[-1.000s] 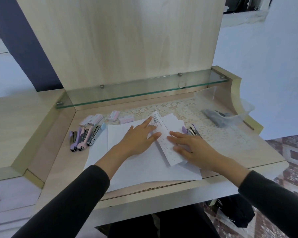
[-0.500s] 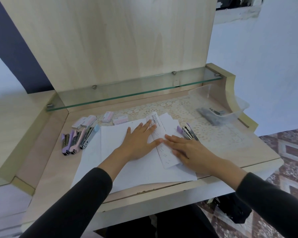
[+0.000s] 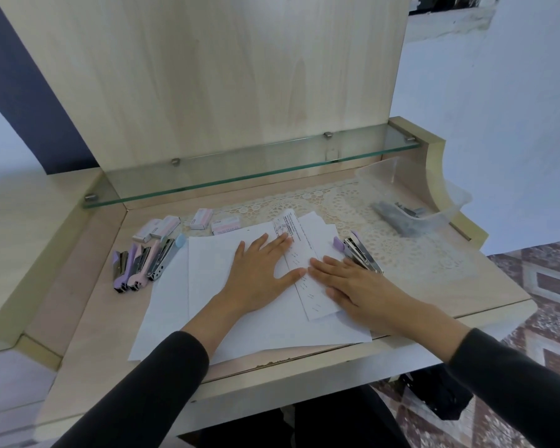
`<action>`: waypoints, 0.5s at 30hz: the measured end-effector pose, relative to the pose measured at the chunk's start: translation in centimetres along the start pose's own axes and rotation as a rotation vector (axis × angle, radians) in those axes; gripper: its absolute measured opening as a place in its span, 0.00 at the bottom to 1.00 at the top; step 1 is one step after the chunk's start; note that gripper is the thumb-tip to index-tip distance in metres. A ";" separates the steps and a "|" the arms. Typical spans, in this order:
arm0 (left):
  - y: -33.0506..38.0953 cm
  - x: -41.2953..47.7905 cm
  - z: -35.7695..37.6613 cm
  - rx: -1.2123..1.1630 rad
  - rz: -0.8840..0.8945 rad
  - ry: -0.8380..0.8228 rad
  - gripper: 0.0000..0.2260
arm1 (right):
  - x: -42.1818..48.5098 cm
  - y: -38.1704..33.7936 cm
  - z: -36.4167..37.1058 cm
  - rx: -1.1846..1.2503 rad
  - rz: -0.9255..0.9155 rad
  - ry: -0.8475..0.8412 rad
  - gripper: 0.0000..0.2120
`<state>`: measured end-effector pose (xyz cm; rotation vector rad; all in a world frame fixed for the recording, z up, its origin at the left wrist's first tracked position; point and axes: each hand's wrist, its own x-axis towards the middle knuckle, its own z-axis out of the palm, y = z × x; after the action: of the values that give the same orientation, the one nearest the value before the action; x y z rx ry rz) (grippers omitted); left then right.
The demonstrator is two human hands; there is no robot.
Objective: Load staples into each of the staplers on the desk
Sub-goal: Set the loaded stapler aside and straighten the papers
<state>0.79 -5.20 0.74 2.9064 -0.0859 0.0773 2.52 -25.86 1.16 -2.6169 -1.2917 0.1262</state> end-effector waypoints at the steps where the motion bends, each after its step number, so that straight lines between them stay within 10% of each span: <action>1: 0.0 0.0 0.0 -0.011 0.003 0.011 0.30 | -0.1 0.0 0.0 0.022 0.000 0.008 0.37; 15: 0.1 0.0 0.0 0.043 0.017 -0.014 0.31 | -0.7 -0.1 0.2 -0.033 -0.029 -0.002 0.38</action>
<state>0.80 -5.26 0.76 2.9495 -0.1132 0.0630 1.95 -26.36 0.94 -2.6244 -1.3432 0.1035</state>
